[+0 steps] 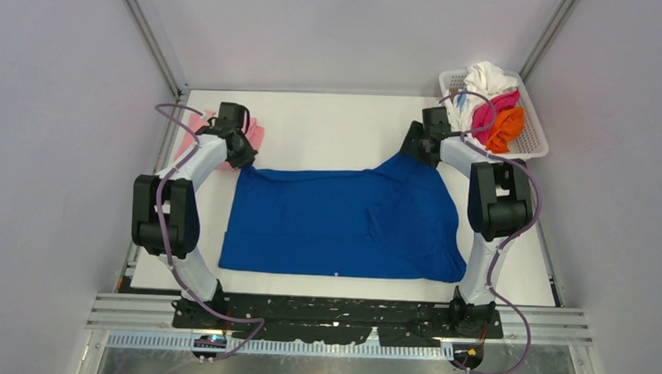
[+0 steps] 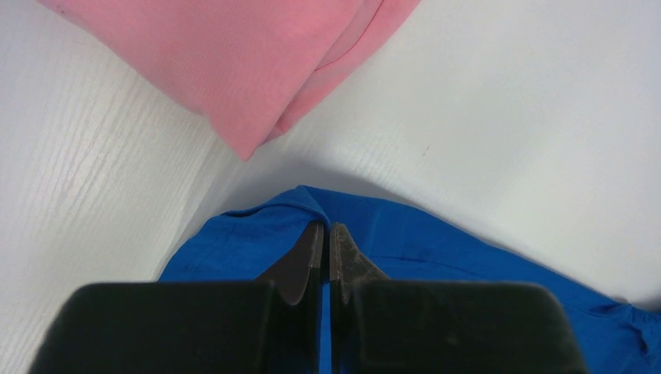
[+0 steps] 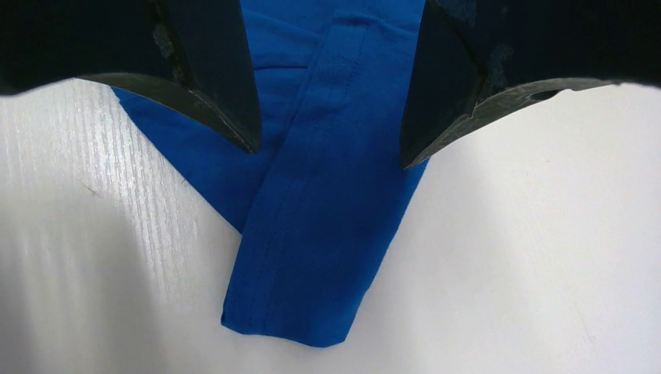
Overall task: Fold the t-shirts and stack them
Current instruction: Grab the side of the flattened tshirt furthest away from the robot with both arms
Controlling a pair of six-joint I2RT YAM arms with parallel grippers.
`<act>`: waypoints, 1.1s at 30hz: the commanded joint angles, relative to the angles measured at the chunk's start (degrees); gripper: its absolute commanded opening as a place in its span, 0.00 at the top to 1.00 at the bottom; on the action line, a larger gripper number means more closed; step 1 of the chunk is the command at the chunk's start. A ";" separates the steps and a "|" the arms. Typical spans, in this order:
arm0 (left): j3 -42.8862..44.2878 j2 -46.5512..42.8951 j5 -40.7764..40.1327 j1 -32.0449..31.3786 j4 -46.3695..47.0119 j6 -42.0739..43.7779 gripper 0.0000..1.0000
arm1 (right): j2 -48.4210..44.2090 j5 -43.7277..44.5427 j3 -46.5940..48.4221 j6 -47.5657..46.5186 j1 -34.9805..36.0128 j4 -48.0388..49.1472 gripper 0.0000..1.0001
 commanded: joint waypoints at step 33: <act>1.56 -1.84 0.16 0.41 1.11 1.12 1.00 | 6.08 -7.27 4.88 4.82 -0.03 6.02 0.52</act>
